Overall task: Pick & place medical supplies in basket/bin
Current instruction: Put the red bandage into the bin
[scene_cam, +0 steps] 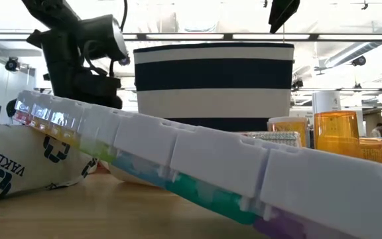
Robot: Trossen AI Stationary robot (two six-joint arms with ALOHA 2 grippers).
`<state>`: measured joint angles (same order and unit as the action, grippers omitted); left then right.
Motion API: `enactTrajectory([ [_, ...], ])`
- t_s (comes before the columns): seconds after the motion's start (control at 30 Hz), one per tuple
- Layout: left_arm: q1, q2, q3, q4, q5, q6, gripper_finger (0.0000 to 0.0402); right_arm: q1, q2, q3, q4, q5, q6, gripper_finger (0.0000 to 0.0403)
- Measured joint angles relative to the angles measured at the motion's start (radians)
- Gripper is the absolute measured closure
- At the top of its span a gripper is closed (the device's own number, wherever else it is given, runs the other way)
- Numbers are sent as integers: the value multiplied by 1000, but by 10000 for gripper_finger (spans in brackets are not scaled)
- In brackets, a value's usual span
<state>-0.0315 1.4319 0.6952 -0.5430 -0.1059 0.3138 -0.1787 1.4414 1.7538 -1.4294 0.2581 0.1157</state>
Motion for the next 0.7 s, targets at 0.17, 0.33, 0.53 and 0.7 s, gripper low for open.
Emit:
enactTrajectory([
  [0.17,-1,2,54,-127,2,-120,272,0,0,0,4,0,-2,37],
  [0.33,-9,-20,292,-387,1,-248,306,0,0,0,6,3,-17,37],
  [0.53,-22,-76,670,-440,-152,-314,313,0,0,0,9,4,-36,37],
  [0.7,29,-78,847,-191,-395,-180,312,0,0,0,35,6,-52,37],
])
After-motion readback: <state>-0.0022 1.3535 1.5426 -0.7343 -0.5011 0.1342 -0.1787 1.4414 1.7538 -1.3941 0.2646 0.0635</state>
